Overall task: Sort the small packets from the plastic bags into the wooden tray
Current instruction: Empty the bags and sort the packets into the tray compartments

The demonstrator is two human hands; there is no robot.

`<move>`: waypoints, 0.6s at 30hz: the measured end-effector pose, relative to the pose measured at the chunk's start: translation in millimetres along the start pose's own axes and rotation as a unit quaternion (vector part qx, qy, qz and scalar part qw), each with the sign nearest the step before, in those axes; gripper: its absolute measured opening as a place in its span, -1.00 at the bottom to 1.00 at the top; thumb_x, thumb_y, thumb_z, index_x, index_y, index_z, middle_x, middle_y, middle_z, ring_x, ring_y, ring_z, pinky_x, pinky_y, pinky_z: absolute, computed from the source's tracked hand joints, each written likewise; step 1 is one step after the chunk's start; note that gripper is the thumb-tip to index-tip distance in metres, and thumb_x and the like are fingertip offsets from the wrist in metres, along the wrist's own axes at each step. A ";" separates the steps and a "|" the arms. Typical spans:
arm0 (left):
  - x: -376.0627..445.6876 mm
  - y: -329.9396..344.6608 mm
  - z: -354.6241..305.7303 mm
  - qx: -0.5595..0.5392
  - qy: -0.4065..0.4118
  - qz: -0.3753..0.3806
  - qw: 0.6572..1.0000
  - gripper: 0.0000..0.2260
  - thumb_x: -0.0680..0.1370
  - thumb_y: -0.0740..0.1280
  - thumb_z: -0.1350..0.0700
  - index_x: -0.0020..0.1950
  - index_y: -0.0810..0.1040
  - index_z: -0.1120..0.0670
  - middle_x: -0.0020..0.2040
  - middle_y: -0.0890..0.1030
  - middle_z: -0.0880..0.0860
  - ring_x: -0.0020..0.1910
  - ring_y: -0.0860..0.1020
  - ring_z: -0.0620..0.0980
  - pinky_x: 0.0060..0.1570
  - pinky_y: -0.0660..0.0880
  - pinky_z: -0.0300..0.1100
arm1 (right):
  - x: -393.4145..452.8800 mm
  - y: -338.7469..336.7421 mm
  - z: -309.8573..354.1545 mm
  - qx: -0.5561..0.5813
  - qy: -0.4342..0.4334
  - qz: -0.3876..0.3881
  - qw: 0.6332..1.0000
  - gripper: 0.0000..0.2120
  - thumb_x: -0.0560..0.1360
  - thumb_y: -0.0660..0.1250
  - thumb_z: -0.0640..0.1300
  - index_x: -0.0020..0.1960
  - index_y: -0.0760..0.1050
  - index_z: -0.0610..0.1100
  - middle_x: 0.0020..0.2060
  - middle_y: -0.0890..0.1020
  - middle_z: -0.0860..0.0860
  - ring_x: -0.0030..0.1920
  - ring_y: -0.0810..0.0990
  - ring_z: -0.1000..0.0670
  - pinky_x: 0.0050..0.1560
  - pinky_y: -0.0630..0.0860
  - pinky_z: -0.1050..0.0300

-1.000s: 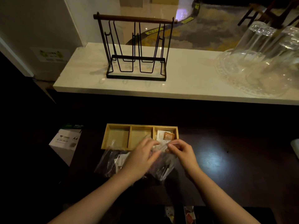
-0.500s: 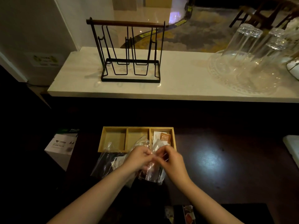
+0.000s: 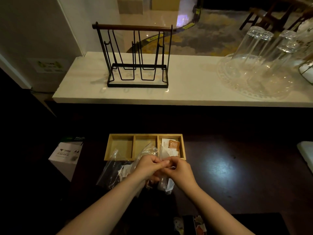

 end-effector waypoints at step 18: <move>-3.0 7.1 10.7 0.089 0.093 -0.021 0.991 -0.82 0.59 0.26 0.14 -0.22 0.41 0.05 -0.19 0.55 0.01 -0.25 0.56 -0.08 -0.25 0.59 -0.20 | -4.5 3.9 5.8 0.044 0.046 0.060 0.996 -0.72 0.41 0.36 -0.32 0.09 0.47 -0.15 -0.13 0.58 -0.04 -0.12 0.57 0.00 -0.04 0.62 0.10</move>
Point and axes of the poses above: each hand's wrist, its own x-axis towards the middle knuckle, its own y-axis out of the palm, z = x × y, the point moved 1 cm from there along x, towards the middle knuckle
